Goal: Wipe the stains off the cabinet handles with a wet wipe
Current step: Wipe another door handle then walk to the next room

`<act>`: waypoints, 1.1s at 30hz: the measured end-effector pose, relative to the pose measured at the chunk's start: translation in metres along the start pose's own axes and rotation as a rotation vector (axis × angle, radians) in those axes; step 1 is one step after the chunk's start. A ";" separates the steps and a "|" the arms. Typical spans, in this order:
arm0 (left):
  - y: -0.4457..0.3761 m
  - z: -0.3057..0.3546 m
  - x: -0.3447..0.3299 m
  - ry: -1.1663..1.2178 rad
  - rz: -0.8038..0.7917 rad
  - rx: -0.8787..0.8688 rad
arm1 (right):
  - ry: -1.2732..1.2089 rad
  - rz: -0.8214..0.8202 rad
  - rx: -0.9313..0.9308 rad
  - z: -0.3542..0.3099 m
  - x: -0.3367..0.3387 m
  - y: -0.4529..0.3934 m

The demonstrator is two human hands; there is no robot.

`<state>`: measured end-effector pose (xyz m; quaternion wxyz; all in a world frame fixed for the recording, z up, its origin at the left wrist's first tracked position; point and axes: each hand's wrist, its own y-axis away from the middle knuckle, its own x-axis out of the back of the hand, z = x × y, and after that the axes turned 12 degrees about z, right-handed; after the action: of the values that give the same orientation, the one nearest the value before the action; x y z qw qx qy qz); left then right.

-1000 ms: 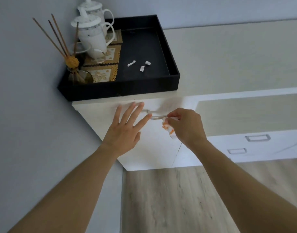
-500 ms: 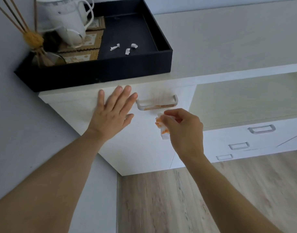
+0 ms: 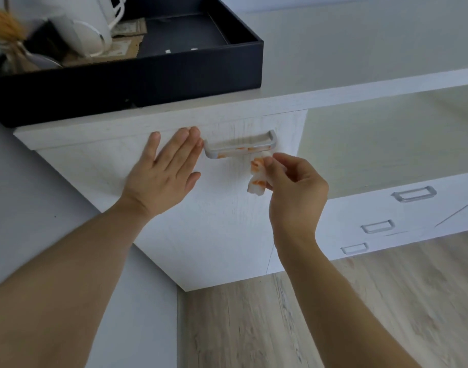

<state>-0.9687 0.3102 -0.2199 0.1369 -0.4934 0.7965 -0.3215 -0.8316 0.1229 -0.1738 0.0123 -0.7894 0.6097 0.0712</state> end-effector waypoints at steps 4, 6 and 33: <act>0.002 0.002 -0.007 -0.013 0.052 0.001 | -0.086 0.119 0.016 0.007 -0.004 0.003; 0.003 0.004 -0.008 -0.009 0.064 0.007 | -0.110 0.182 0.032 0.009 -0.004 0.002; 0.006 0.006 -0.012 -0.016 0.117 0.035 | -0.298 -0.044 0.088 0.001 -0.012 -0.025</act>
<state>-0.9640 0.3205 -0.2301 0.1704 -0.4462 0.8170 -0.3231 -0.8108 0.1414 -0.1754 0.1391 -0.7820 0.5860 0.1606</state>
